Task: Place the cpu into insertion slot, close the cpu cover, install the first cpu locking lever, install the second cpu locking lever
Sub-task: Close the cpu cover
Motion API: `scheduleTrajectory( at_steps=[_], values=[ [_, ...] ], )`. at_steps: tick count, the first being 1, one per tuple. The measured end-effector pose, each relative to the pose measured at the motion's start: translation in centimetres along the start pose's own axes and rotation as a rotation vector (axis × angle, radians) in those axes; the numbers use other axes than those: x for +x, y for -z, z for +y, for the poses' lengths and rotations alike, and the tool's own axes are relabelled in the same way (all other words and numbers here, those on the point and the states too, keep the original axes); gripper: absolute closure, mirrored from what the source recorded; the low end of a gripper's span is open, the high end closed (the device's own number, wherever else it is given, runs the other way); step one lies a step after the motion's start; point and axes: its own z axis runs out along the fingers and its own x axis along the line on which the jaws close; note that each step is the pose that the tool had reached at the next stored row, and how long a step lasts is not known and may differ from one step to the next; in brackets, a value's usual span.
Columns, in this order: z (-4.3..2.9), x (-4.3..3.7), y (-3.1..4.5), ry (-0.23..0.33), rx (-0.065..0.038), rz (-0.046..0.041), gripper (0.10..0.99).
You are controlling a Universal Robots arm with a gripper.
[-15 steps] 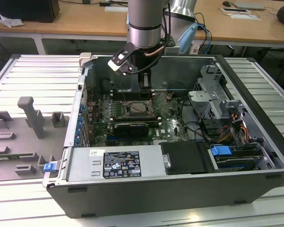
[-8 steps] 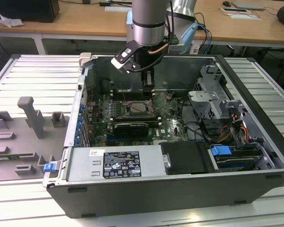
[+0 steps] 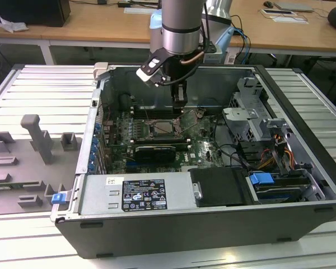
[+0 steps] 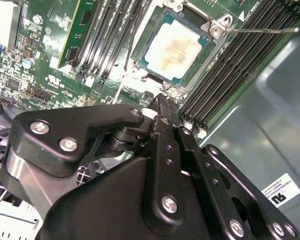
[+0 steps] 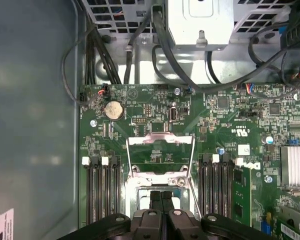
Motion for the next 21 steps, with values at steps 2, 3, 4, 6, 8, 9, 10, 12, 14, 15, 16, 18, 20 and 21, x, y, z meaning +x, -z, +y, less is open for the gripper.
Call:
scheduleTrajectory(
  at_steps=[2,3,4,6,8,9,10,12,14,15,16,18,20,21],
  values=[
    [0.39,0.01,-0.04,0.0,0.001,0.0,0.98],
    [0.53,0.0,-0.06,0.0,0.001,-0.0002,0.98],
    [0.6,-0.02,-0.08,0.0,0.001,0.0,0.98],
    [0.74,-0.14,-0.11,0.0,0.001,0.0,0.98],
    [0.95,-0.28,-0.15,0.0,0.003,0.0002,0.98],
    [1.07,-0.3,-0.17,0.0,0.003,0.0003,0.98],
    [1.29,-0.3,-0.18,0.0,0.004,0.0,0.98],
    [1.85,-0.3,-0.22,0.002,0.006,0.0001,0.98],
    [2.5,-0.29,-0.3,0.018,0.009,0.0017,0.98],
    [2.73,-0.28,-0.32,0.025,0.009,0.0031,0.98],
    [2.97,-0.28,-0.34,0.029,0.01,0.005,0.98],
    [3.6,-0.26,-0.39,0.033,0.014,0.007,0.98],
    [3.83,-0.27,-0.4,0.033,0.015,0.0067,0.98],
    [3.99,-0.26,-0.42,0.033,0.015,0.0068,0.98]
  ],
)
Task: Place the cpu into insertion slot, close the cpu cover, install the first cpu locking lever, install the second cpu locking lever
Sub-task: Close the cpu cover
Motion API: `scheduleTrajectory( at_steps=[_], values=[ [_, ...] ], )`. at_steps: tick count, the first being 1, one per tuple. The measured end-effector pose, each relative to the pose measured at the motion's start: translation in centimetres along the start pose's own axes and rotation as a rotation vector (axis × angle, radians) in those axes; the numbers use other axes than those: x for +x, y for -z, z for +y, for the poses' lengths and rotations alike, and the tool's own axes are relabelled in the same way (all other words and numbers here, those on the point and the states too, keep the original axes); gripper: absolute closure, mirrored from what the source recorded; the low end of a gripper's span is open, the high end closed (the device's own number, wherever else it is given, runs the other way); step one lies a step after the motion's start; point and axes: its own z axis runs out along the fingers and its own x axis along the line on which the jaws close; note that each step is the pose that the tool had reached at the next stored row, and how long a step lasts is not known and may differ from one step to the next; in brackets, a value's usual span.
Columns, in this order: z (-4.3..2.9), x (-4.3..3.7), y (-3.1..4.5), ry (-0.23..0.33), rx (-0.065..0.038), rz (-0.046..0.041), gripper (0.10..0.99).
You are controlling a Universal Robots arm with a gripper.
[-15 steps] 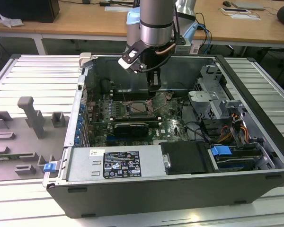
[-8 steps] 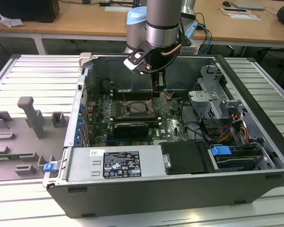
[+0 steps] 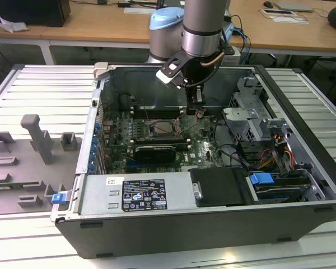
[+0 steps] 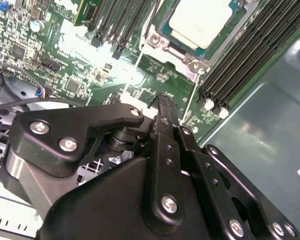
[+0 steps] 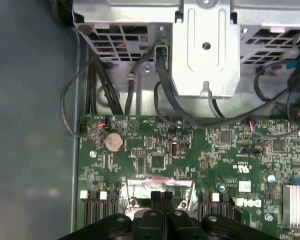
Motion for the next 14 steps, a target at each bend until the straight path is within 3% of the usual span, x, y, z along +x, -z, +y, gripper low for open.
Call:
scheduleTrajectory(
  at_steps=[10,14],
  values=[
    [2.26,-0.04,-0.17,0.001,0.0,0.0002,0.98],
    [2.69,-0.05,-0.25,0.001,0.0,0.0001,0.98]
  ],
)
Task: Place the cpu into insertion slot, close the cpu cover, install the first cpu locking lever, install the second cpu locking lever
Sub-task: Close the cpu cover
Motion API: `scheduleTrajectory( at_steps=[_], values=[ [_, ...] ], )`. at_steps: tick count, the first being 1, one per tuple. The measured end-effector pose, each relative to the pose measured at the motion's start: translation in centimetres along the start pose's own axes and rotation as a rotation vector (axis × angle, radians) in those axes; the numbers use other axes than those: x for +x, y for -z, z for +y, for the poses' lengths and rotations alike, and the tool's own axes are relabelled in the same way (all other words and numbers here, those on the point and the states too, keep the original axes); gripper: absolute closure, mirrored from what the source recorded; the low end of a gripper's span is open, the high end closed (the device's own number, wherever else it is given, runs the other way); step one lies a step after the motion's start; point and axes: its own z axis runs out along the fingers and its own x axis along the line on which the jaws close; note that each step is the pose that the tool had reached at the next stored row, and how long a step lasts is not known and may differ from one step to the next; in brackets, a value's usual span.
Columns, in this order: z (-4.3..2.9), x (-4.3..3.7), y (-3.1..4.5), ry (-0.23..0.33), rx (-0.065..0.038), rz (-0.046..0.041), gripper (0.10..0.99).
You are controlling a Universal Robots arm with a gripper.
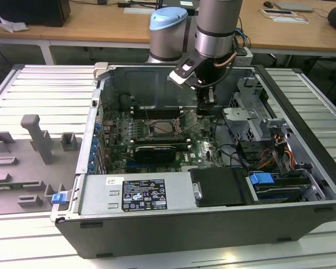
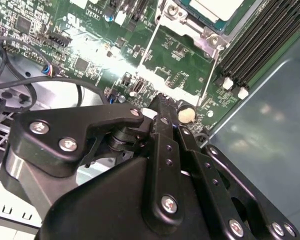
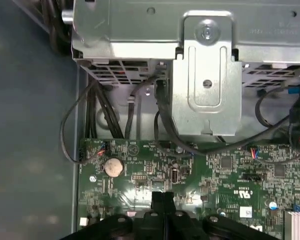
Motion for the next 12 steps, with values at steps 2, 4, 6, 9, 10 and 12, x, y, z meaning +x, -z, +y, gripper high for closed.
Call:
scheduleTrajectory(
  at_steps=[2,4,6,9,10,12],
  values=[
    [0.16,0.0,-0.05,0.0,0.0,-0.0001,0.98],
    [0.31,0.0,-0.13,0.0,0.0,-0.0001,0.98],
    [0.49,-0.01,-0.34,0.0,0.0,-0.0001,0.98],
    [0.55,-0.02,-0.67,0.0,0.0,0.0,0.98],
    [0.54,-0.02,-0.89,0.0,0.0,-0.0001,0.98],
    [0.52,-0.02,-1.08,0.0,0.0,0.0,0.98]
  ],
)
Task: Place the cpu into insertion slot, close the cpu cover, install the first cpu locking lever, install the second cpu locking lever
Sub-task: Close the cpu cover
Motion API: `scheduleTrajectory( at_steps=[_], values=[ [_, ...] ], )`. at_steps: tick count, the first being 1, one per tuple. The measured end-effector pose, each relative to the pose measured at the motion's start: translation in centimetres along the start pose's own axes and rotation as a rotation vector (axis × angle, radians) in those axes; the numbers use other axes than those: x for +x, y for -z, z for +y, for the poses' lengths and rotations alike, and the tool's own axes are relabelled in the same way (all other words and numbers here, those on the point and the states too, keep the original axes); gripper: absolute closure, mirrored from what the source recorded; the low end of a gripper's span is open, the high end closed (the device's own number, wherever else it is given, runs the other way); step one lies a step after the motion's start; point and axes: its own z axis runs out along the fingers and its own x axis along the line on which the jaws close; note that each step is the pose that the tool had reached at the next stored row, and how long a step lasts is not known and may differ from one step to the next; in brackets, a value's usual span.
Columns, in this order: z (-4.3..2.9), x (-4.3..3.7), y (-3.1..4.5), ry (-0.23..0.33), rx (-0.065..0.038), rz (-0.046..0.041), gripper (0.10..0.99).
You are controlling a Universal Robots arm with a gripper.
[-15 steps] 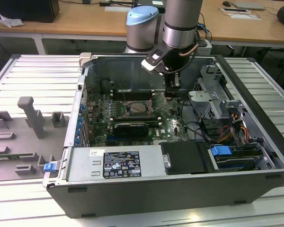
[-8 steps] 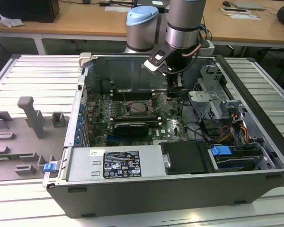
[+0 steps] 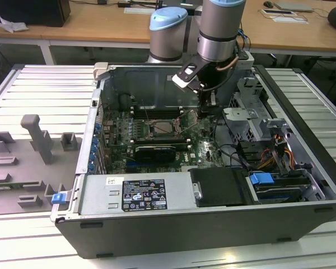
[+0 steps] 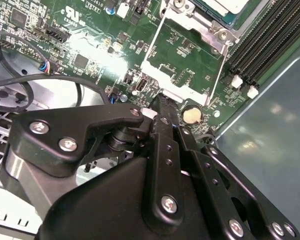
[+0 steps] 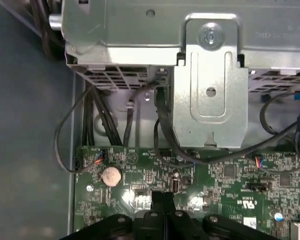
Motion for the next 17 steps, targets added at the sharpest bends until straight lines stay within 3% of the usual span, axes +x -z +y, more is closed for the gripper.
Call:
scheduleTrajectory(
  at_steps=[5,10,17],
  values=[
    [-0.42,0.01,-0.01,0.0,0.001,-0.0001,0.98],
    [-1.69,0.03,0.32,0.0,0.002,0.0,0.98],
    [-2.59,0.05,0.38,0.0,0.002,0.0,0.98]
  ],
)
